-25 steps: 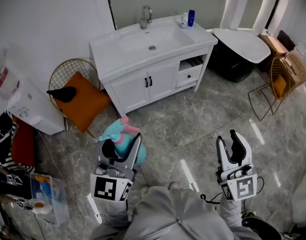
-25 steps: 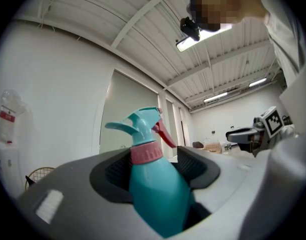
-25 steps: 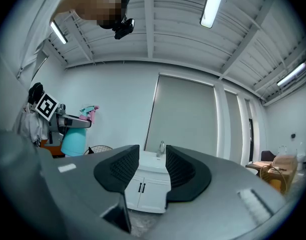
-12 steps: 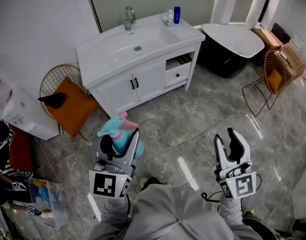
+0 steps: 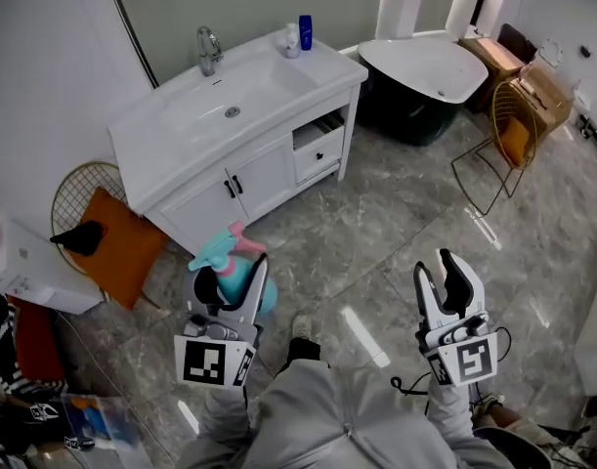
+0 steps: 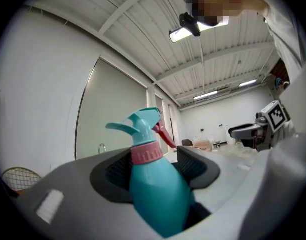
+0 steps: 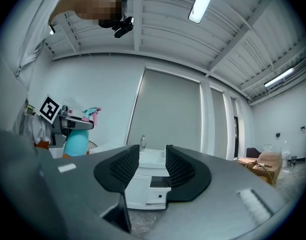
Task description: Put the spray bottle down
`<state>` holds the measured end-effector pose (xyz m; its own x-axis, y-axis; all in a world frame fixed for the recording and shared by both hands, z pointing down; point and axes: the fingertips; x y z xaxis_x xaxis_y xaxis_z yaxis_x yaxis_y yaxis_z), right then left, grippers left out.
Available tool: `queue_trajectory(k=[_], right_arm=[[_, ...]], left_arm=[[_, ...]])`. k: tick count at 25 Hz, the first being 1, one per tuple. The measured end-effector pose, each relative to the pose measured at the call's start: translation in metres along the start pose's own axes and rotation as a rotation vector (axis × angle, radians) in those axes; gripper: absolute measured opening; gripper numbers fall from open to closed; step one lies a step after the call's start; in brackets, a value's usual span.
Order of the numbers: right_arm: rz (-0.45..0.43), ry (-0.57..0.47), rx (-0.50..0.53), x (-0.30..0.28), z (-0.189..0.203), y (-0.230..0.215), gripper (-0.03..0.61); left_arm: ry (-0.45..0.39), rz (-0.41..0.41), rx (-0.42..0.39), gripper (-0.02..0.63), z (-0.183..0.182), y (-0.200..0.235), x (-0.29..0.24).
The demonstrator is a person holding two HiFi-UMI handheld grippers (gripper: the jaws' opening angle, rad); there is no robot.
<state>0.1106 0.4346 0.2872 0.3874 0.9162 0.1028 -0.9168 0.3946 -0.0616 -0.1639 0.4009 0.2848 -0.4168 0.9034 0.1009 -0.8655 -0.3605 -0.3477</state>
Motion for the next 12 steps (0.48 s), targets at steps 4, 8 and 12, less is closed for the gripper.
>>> queue_trajectory(k=[4,8,12], right_arm=[[0.04,-0.005,0.006,-0.042,0.001,-0.01,0.163],[0.075,-0.014,0.002,-0.084,0.004,-0.016,0.163],[0.098,-0.031,-0.005,-0.125,0.004,-0.023,0.163]], left_arm=[[-0.009,0.039,0.004,0.316,0.013,0.024,-0.045],[-0.024,0.076,0.006,0.316,0.026,0.049,-0.087],[-0.033,0.107,0.0,0.316,0.039,0.071,-0.126]])
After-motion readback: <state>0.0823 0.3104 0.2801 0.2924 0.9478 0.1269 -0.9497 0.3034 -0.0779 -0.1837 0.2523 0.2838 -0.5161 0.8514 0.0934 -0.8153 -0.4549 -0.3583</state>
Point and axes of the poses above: the fingertips, and each gripper's own axes: x backward along the fingers, y to its left, z out of its underside, and after that the axes turned 12 degrees about -x, right-handed
